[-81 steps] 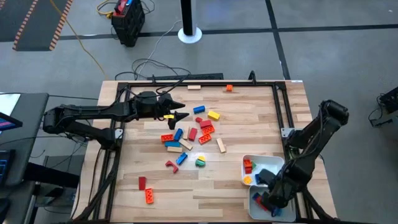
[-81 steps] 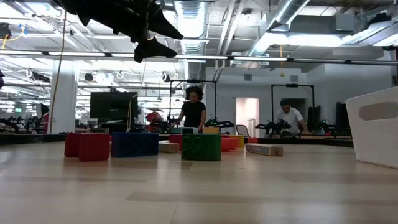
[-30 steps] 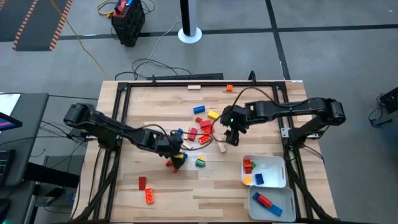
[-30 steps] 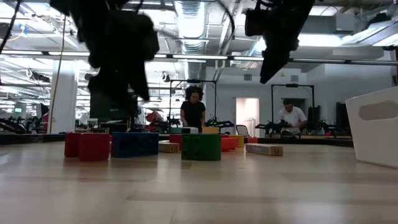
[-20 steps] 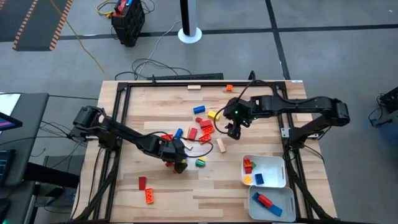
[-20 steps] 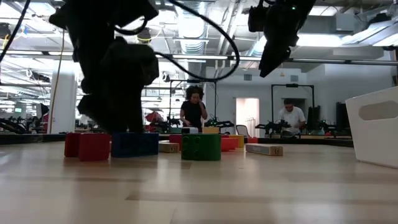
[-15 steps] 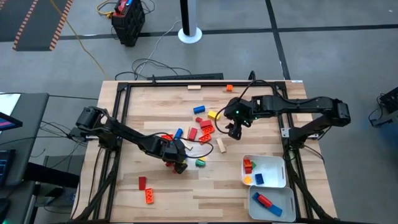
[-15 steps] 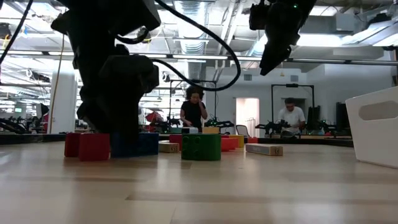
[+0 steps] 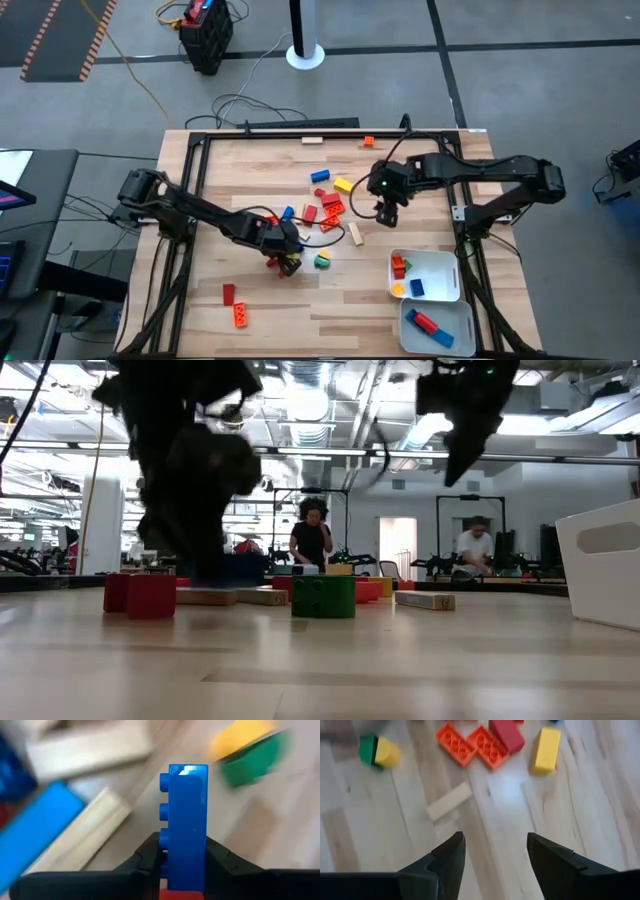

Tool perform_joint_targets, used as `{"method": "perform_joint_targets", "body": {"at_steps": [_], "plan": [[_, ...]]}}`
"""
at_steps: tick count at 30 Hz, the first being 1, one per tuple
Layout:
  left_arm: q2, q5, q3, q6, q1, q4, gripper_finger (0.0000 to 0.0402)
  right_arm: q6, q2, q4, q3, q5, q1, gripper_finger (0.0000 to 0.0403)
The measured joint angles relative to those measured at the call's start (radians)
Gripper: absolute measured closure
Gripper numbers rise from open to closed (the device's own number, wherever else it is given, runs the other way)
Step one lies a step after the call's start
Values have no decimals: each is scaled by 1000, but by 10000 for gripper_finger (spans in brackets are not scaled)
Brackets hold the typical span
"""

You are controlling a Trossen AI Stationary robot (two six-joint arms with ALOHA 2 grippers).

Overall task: Sort blocks by size
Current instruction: Put the big blue game piece into the gray bin

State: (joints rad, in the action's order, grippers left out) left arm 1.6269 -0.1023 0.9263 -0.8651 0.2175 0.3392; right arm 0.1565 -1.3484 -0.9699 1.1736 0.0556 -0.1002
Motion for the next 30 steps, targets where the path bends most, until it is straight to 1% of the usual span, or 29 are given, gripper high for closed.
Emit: {"method": "perform_joint_targets", "body": {"at_steps": [3, 4, 6, 8, 11, 14, 16, 20, 27, 30], "plan": [[-57, -4, 13, 86, -30, -12, 320, 19, 38, -44, 0, -1, 21, 164], [-75, -6, 14, 121, -43, -15, 320, 32, 54, -38, -3, -1, 31, 164], [-106, -4, 14, 194, -71, -77, 320, 64, 91, 3, -25, -16, 49, 164], [-134, 0, 15, 248, -102, -142, 320, 109, 125, 88, -57, -54, 60, 164], [-155, 27, 15, 299, -153, -253, 320, 201, 162, 262, -107, -68, 72, 164], [-166, 90, 15, 330, -201, -350, 320, 279, 187, 445, -123, -68, 80, 164], [-173, 142, 15, 341, -226, -380, 320, 311, 188, 568, -123, -68, 81, 163], [-170, 226, 15, 360, -263, -405, 317, 346, 157, 793, -123, -68, 81, 160], [-171, 339, 15, 353, -303, -489, 315, 360, 22, 1037, -125, -57, 87, 153], [-188, 361, 15, 345, -311, -514, 315, 385, -27, 1092, -125, -56, 89, 153]]}}
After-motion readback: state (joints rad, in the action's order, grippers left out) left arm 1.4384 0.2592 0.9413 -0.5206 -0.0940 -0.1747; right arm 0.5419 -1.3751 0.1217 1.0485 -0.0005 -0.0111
